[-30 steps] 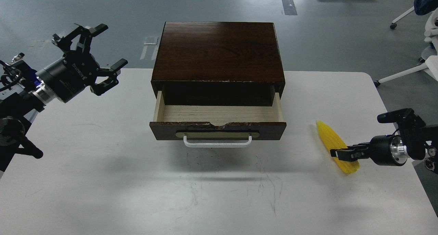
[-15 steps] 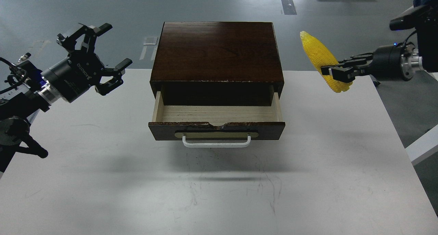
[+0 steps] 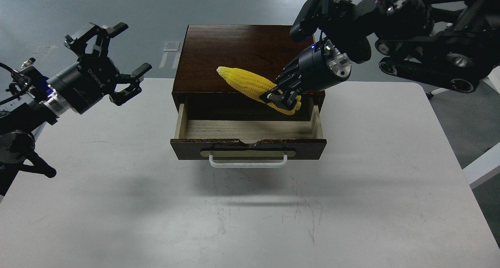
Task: Put corn in drawer with both arms
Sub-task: 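Carry the corn over the open drawer and lower it inside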
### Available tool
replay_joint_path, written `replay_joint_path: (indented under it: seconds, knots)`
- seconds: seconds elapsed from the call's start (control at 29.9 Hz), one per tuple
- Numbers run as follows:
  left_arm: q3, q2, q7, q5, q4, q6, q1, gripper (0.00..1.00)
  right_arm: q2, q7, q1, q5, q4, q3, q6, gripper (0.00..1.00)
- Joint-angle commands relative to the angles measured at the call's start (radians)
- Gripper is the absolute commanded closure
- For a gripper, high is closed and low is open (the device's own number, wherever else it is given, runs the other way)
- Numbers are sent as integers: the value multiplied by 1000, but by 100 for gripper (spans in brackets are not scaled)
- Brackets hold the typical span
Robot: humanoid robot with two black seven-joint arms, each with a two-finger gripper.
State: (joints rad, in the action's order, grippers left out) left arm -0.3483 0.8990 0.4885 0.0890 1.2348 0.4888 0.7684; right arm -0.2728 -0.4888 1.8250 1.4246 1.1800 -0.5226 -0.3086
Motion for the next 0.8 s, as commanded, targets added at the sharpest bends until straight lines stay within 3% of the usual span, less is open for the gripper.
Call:
replay_joint_path:
  seconds: [0.0, 0.27, 0.33, 0.4, 0.43, 0.6, 0.77]
  knots:
    - [0, 6, 0, 0, 0, 0, 0, 2, 53, 0, 0, 2, -8, -34, 46, 94]
    - [-8, 8, 0, 0, 2, 0, 0, 2, 113, 0, 2, 7, -28, -86, 89, 86]
    - [-8, 8, 0, 0, 2, 0, 0, 2, 113, 0, 3, 5, -30, -88, 89, 75]
    - [-8, 8, 0, 0, 2, 0, 0, 2, 113, 0, 3, 4, -28, -89, 89, 47]
    - [-8, 8, 0, 0, 2, 0, 0, 2, 113, 0, 3, 4, -28, -89, 89, 46]
    - [-8, 8, 0, 2, 3, 0, 0, 2, 109, 0, 8, 0, -28, -89, 89, 23]
    - [-9, 6, 0, 2, 3, 0, 0, 2, 100, 0, 17, -4, -25, -89, 89, 18]
